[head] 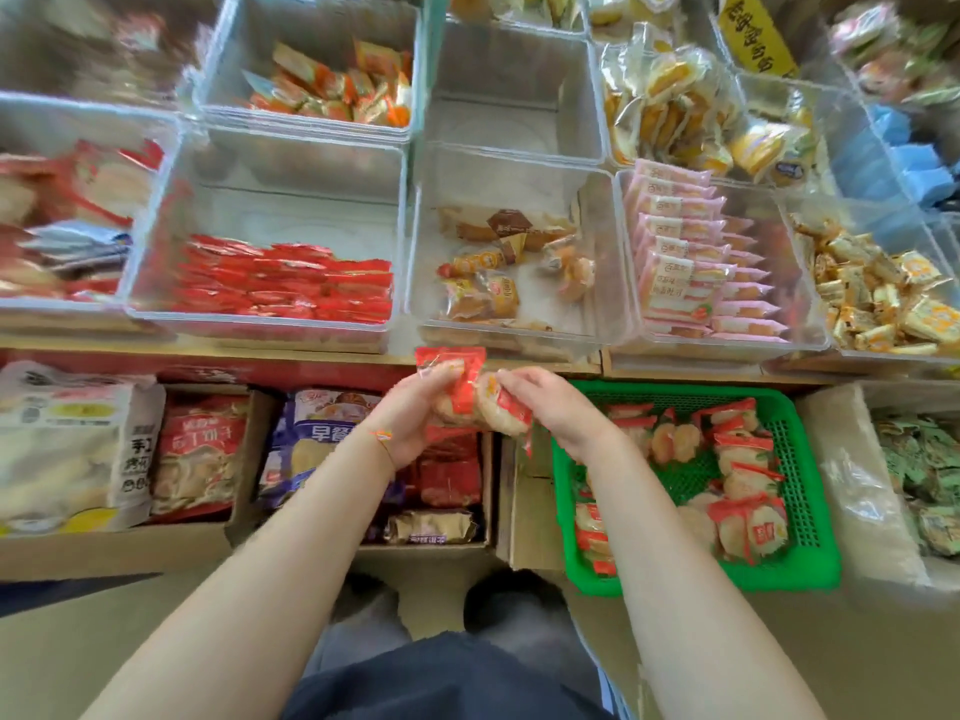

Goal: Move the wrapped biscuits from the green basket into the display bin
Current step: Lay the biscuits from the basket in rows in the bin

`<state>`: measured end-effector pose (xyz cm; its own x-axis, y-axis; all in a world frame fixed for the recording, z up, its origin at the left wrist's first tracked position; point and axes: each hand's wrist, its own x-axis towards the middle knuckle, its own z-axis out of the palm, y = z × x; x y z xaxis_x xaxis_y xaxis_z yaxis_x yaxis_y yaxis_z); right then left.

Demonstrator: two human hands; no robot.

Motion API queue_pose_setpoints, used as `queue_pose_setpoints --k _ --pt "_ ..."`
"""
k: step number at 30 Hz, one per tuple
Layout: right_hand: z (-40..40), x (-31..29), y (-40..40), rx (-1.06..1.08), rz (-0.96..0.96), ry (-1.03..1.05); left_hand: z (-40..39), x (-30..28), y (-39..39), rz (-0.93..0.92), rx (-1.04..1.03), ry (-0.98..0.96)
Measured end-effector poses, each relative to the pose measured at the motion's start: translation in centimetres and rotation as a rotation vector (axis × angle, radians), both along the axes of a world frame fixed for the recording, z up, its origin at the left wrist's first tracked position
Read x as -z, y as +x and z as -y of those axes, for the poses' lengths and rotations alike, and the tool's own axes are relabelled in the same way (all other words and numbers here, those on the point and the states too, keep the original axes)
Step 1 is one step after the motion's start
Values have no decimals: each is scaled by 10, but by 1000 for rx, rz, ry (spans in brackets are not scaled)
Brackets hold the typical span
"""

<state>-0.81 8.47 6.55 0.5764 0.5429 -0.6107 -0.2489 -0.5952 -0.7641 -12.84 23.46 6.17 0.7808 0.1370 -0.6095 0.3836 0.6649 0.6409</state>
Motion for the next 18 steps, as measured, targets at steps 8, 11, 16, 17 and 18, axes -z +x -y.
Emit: queue_pose_setpoints --k 8,11,16,17,18 --pt "-167 -32 -89 271 -113 130 -187 -25 -90 -81 -194 303" --pt "-200 -45 -97 409 -155 182 -229 -36 -101 -117 -192 442" --pt "-225 -66 -90 418 -84 225 -263 -42 -88 -125 -103 478" --pt "-228 -68 -85 427 -73 224 -268 -42 -83 -132 -91 503" --pt "-231 -69 -79 433 -66 212 -273 -40 -77 -131 -89 535"
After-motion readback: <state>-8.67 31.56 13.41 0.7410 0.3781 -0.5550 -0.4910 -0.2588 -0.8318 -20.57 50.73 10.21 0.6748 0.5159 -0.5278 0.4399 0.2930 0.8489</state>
